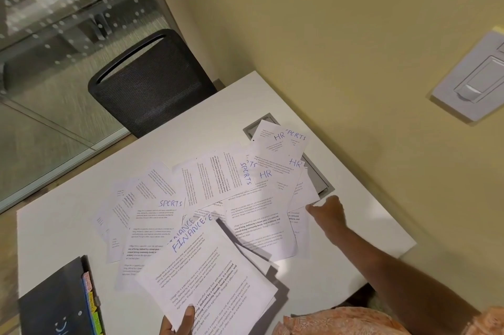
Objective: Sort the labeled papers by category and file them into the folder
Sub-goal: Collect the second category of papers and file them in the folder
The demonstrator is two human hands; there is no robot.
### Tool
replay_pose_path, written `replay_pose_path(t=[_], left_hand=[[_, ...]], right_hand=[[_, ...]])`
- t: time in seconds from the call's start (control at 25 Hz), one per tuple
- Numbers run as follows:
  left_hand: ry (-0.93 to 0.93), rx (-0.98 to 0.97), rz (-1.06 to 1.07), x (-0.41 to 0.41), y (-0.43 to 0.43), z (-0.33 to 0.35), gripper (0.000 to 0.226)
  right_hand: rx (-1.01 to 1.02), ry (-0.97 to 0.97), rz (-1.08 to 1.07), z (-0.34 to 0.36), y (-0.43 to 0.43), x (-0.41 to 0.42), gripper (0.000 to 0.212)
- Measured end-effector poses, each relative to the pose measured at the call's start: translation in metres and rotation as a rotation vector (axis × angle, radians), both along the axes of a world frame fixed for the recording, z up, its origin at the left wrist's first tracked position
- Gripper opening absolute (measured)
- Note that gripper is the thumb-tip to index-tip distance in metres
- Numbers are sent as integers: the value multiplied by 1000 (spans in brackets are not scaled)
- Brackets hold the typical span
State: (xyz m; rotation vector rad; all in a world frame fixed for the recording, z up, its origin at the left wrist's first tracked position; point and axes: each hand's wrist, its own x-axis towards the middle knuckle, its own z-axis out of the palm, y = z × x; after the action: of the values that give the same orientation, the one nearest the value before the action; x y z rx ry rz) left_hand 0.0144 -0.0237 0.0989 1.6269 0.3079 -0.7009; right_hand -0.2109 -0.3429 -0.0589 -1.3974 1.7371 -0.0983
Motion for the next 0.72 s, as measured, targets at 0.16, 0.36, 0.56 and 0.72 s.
replay_pose_path(t=[0.16,0.36,0.56,0.72], left_hand=[[202,38,7,-35,71,-62,49],[109,158,-14,-58,83,-53,43],[86,72,145,-69,77,-46,47],[60,48,162,-74,77,-36,40]], right_hand=[[115,256,32,-7,46,-2,93],[189,397,32,-14,95,37,104],[186,461,41,-11,102,68,83],[124,507,96,-16,107,71,79]])
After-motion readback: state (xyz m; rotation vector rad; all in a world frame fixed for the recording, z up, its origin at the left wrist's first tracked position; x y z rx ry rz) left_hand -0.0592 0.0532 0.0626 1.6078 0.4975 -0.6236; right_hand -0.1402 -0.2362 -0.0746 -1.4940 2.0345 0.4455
